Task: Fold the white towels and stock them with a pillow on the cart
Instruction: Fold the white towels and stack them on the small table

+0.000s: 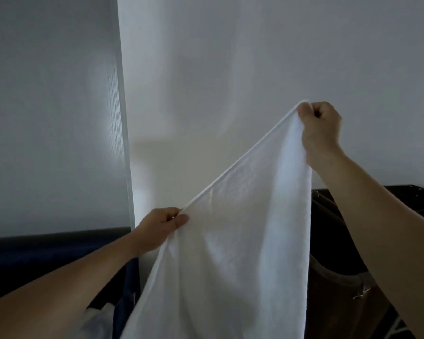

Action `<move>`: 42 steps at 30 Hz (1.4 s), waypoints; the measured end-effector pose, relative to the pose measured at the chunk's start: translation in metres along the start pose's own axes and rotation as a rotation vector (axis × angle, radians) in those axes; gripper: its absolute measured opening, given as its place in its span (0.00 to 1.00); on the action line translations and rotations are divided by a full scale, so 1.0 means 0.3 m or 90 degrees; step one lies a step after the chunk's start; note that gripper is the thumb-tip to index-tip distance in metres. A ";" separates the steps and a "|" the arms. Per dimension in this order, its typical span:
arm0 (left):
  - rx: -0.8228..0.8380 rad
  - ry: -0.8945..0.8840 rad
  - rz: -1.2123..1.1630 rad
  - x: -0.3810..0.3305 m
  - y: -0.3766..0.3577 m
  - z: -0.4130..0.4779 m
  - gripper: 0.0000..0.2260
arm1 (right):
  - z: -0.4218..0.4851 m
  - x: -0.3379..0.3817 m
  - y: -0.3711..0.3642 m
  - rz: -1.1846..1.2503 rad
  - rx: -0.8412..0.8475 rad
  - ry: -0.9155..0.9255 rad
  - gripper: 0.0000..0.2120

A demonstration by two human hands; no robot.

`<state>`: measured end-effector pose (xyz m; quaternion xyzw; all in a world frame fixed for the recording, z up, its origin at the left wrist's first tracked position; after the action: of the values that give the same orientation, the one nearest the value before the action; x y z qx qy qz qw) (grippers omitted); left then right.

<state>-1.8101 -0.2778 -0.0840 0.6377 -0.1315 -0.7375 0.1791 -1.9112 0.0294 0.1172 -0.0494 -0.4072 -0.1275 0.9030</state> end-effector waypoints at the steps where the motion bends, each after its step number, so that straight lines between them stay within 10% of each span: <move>1: 0.000 -0.006 -0.003 -0.014 0.016 0.002 0.08 | 0.005 -0.009 0.010 -0.004 -0.008 -0.002 0.10; 15: 0.139 0.024 0.131 0.001 0.032 -0.030 0.10 | 0.021 -0.051 0.033 -0.010 0.008 0.002 0.13; 33: 0.066 0.036 0.071 0.103 0.063 -0.023 0.17 | 0.028 -0.154 0.104 -0.119 0.022 -0.029 0.13; 37: 0.063 0.084 0.025 0.076 0.076 -0.005 0.05 | 0.010 -0.181 0.129 -0.171 0.009 -0.029 0.12; 42: 0.054 0.038 0.120 -0.117 0.012 0.060 0.02 | -0.093 -0.151 0.076 -0.166 0.285 -0.028 0.05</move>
<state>-1.8234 -0.2666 -0.0483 0.6515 -0.2165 -0.6917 0.2239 -1.9136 0.0547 0.0652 0.2019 -0.4475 -0.1486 0.8584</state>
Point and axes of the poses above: each hand's wrist, its own z-axis towards the middle knuckle, its own y-axis out of the back of the hand, x = y × z, the point moved 1 cm from there along z, towards the middle knuckle, and after that the axes turned 5 degrees about x, right-handed, at the moved point
